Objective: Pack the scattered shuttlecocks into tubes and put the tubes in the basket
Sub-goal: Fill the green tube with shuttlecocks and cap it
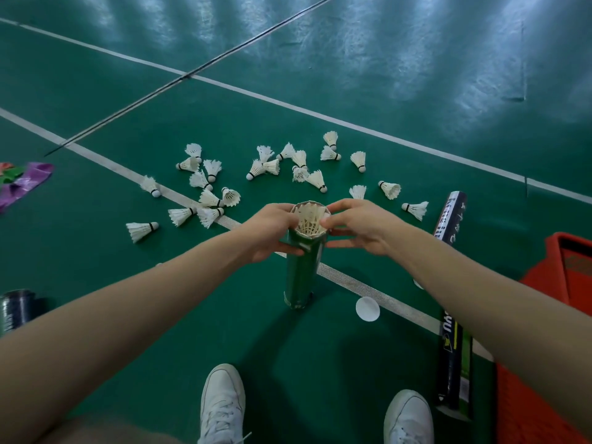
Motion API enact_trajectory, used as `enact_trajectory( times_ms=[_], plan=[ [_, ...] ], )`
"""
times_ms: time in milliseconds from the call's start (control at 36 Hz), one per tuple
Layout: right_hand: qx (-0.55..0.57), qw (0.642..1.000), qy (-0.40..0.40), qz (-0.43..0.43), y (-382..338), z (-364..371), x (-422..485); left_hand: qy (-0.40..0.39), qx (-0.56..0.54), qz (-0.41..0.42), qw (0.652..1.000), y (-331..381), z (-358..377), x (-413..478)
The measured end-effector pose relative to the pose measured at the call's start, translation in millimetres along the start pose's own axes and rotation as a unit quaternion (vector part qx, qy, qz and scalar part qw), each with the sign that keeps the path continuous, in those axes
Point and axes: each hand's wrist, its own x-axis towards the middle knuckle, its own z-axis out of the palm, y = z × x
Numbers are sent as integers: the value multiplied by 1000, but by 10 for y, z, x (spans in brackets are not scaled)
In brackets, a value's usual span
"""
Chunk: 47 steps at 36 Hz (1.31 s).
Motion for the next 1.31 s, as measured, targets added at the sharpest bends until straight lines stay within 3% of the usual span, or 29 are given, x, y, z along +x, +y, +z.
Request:
enact_trajectory(
  times_ms=[333, 694, 806, 944, 1028, 1222, 1306],
  plan=[
    [-190, 978, 86, -28, -41, 125, 82, 76, 51, 0, 996, 5, 124, -9],
    [-279, 949, 130, -59, 7, 126, 75, 144, 35, 17, 989, -53, 222, 29],
    [-200, 970, 112, -84, 58, 74, 89, 128, 7, 25, 991, -78, 166, 43],
    [-71, 991, 25, -113, 217, -99, 44, -2, -55, 34, 998, -163, 18, 29],
    [12, 993, -23, -112, 291, -159, 14, -19, -74, 51, 996, -219, -11, 49],
    [101, 990, -22, -94, 355, -185, 91, 3, 150, 173, 973, -347, 17, 181],
    [39, 996, -2, -78, 445, -288, 219, 35, 162, 185, 969, -426, 61, 337]
  ],
)
